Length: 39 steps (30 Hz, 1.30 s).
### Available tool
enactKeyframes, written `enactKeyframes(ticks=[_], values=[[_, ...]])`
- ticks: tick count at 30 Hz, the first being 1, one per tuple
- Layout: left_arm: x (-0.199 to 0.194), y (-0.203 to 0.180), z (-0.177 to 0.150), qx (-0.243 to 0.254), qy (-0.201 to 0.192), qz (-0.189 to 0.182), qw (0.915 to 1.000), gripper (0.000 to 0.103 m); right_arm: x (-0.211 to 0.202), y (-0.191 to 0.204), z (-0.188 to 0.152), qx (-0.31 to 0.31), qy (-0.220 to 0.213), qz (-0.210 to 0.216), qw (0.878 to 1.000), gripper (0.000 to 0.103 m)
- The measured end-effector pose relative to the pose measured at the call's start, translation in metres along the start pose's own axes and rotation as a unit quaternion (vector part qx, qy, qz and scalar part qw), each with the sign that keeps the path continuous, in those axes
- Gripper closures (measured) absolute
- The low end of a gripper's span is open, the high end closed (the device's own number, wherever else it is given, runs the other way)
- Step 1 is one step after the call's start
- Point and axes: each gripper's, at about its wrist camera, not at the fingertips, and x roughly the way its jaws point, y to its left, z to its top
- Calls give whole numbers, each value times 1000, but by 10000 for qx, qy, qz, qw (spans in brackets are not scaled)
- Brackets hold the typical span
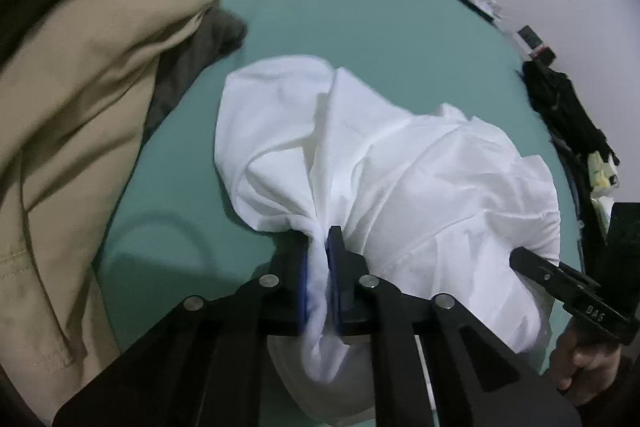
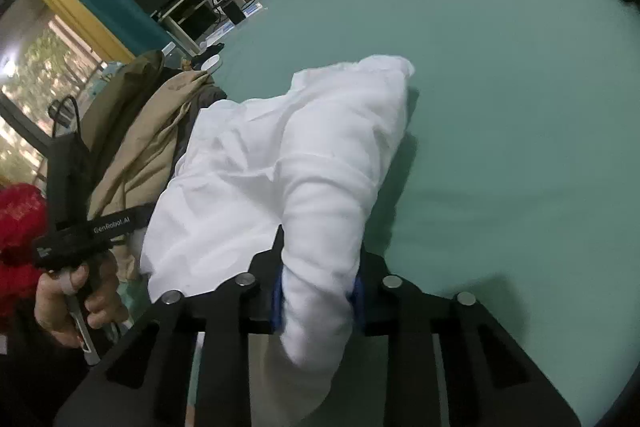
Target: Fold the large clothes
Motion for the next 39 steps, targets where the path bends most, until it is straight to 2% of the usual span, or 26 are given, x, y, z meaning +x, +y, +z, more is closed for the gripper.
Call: enactKeyframes(ticks=[4,9,12,14,16,17,18,20,25,27,28,32,35,39], values=[[-15,-25,-1,224,-197,-234,9993,94,-28,2,-4,-260,-39,-415,9988,80],[-18,-62,-14,474,-92,-401,9980,95,-72,-27,-21,-186,-69,-772,9968,80],[-13,-78,-26,633,-31,-177,9978,98,-93,-50,-33,-58,-63,-945,9955,80],[-10,-75,-35,590,15,138,9982,98,-98,-62,-40,-3,-47,-1063,9943,80],[-6,-69,-37,420,149,92,9990,97,-99,-76,-48,154,-28,-1018,9947,77],[-6,-64,-40,371,192,71,9991,91,-100,-80,-51,224,-24,-963,9951,75],[-9,-64,-41,377,149,27,9992,73,-100,-82,-52,274,-59,-936,9952,72],[-16,-66,-38,397,-47,5,9992,48,-102,-83,-52,275,-109,-935,9952,68],[-32,-67,-24,363,-381,-121,9985,42,-109,-87,-50,297,-270,-953,9946,50],[-33,-62,-17,313,-416,-165,9985,34,-118,-93,-49,380,-435,-990,9934,49],[-32,-60,-15,280,-414,-191,9986,34,-124,-97,-47,466,-557,-993,9924,49],[-11,-49,-8,29,-101,-230,9997,33,-138,-109,-43,686,-881,-912,9895,48],[7,-42,-14,-119,208,-286,9993,32,-133,-114,-42,722,-858,-996,9887,48],[15,-43,-16,-139,328,-700,9969,31,-121,-116,-40,668,-782,-928,9904,48]])
